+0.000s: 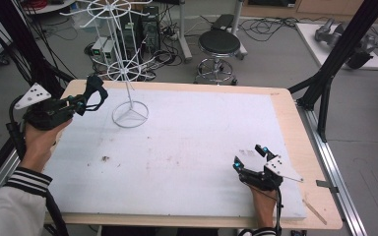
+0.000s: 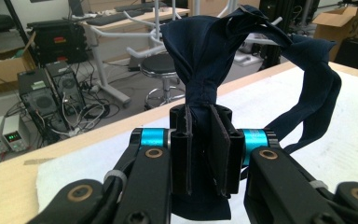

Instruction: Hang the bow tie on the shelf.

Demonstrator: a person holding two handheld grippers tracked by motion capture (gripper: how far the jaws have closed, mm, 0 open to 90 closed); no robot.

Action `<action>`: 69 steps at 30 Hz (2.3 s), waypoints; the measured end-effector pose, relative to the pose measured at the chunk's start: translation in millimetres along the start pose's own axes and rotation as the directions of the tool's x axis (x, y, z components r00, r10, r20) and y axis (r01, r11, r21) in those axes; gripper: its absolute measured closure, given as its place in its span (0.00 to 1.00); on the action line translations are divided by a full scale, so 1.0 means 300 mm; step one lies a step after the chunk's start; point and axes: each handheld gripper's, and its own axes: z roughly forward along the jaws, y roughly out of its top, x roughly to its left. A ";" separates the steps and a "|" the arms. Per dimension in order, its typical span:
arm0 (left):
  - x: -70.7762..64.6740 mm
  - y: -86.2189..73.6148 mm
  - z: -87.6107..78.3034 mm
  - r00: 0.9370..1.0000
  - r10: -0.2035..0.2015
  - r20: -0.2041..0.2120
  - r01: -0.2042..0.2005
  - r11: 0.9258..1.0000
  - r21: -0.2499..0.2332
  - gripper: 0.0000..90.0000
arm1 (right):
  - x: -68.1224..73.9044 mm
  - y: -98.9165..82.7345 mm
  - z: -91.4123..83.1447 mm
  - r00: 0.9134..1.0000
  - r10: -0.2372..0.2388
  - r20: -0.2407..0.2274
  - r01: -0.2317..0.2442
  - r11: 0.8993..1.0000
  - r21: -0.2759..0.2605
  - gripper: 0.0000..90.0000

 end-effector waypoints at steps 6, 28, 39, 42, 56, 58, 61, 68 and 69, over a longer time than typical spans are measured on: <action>0.003 0.010 0.032 1.000 -0.005 -0.001 0.005 1.000 -0.001 0.87 | -0.003 0.000 0.001 1.000 -0.005 -0.001 0.005 1.000 -0.004 0.12; -0.010 -0.004 0.139 0.999 -0.003 -0.042 0.005 1.000 0.026 0.87 | 0.000 0.000 0.000 1.000 0.001 -0.002 -0.001 1.000 0.000 0.12; -0.021 -0.011 0.162 0.999 -0.003 -0.037 0.005 0.999 0.042 0.87 | -0.001 0.000 0.000 1.000 0.001 -0.003 -0.001 1.000 0.001 0.12; -0.021 -0.012 0.164 0.999 -0.003 -0.036 0.005 0.999 0.047 0.87 | -0.001 0.000 0.000 1.000 0.001 -0.003 -0.001 1.000 0.001 0.12; -0.017 -0.020 0.160 0.998 -0.030 -0.057 0.033 0.999 0.042 0.37 | 0.000 0.000 0.000 1.000 -0.004 -0.001 0.004 1.000 0.000 0.12; -0.009 -0.028 0.155 0.998 -0.042 -0.040 0.043 0.999 0.032 0.25 | 0.002 0.000 -0.001 1.000 -0.001 -0.001 0.001 1.000 0.004 0.12; -0.001 -0.037 0.146 0.998 -0.048 -0.029 0.048 0.998 0.027 0.21 | 0.000 0.000 0.000 1.000 -0.006 -0.002 0.006 1.000 0.001 0.12; 0.007 -0.056 0.103 0.998 -0.059 -0.001 0.059 0.998 -0.007 0.16 | 0.000 -0.001 -0.002 1.000 -0.005 -0.002 0.005 1.000 -0.007 0.12; 0.007 -0.060 0.097 0.998 -0.062 0.007 0.062 0.998 -0.016 0.16 | -0.001 -0.001 -0.003 1.000 0.001 -0.001 -0.001 1.000 -0.007 0.12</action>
